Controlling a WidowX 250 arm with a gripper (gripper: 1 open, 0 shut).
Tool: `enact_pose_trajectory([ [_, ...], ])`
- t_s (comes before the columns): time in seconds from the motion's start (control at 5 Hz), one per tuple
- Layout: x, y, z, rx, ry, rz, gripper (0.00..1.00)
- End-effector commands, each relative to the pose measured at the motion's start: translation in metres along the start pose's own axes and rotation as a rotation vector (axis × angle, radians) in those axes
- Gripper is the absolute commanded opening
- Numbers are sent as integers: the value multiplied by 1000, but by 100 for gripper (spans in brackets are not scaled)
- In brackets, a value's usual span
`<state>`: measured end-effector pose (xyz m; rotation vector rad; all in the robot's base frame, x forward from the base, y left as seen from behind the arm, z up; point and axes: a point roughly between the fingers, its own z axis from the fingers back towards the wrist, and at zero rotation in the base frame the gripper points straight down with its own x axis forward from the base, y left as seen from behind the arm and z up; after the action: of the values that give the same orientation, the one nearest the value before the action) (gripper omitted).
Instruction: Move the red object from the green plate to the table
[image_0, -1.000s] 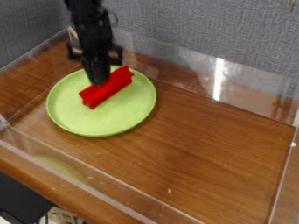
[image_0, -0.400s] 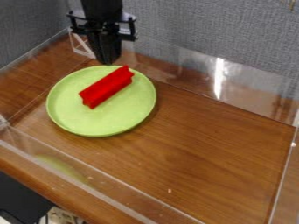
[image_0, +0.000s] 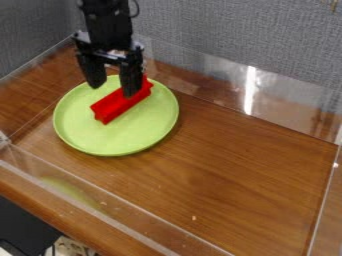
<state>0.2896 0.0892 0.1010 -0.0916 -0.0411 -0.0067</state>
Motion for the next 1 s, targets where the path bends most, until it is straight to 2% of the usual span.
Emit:
enact_pose_trajectory([
  [0.0, 5, 14, 6, 32, -20, 58, 100],
  [0.4, 12, 19, -6, 34, 19, 96, 100],
  [0.6, 22, 10, -21, 34, 43, 40, 100],
  [0.8, 31, 2, -32, 34, 59, -18, 0],
])
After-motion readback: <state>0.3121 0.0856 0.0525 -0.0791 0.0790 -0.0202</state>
